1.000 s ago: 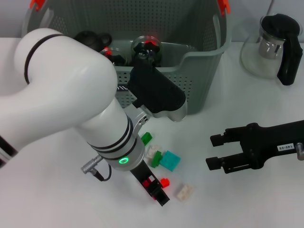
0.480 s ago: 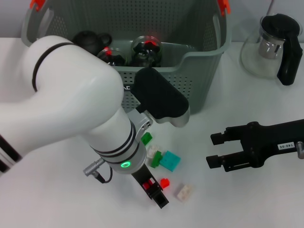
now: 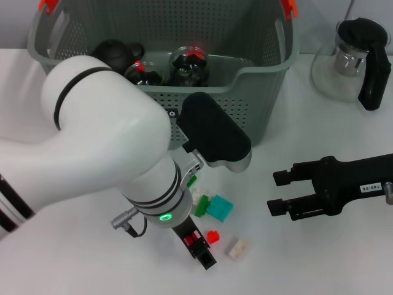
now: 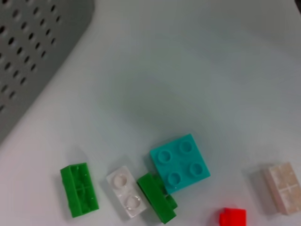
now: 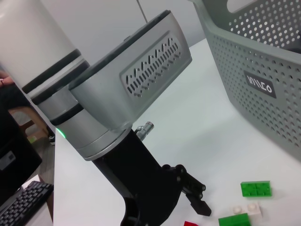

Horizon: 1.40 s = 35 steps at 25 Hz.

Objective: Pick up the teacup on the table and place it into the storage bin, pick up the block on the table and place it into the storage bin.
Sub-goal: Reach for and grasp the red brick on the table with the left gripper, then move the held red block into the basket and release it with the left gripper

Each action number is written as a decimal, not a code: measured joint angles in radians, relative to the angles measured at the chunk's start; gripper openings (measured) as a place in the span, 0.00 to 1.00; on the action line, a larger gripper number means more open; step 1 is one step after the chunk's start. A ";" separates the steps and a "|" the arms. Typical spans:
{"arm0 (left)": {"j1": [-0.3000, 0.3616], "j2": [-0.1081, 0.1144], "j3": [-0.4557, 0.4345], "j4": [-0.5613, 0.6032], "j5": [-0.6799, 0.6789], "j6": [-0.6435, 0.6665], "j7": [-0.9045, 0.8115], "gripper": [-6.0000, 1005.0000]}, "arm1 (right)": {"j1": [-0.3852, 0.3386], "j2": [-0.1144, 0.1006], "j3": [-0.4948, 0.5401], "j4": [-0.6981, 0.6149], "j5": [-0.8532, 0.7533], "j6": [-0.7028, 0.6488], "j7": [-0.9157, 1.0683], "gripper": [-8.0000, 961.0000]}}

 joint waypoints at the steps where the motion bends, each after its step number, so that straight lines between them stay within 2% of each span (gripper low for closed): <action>1: 0.000 0.000 0.002 0.000 0.004 -0.001 0.000 0.88 | 0.000 0.000 0.000 0.000 0.000 0.000 0.000 0.86; 21: -0.001 0.000 0.021 -0.004 0.020 -0.004 0.002 0.81 | -0.001 0.000 0.022 0.000 0.002 0.001 -0.001 0.86; 28: -0.004 0.000 0.019 0.010 0.020 0.008 0.005 0.71 | -0.001 0.000 0.027 0.000 0.002 0.000 -0.001 0.86; 32: -0.006 0.000 -0.004 0.068 0.048 0.065 0.010 0.67 | -0.001 0.000 0.028 0.000 0.001 0.000 -0.002 0.86; 34: -0.003 0.000 -0.032 0.114 0.063 0.123 0.026 0.67 | 0.000 -0.001 0.029 -0.001 0.001 0.000 -0.002 0.86; 35: 0.004 0.002 -0.073 0.161 0.065 0.176 0.048 0.68 | 0.000 -0.001 0.030 -0.002 0.001 -0.001 -0.002 0.86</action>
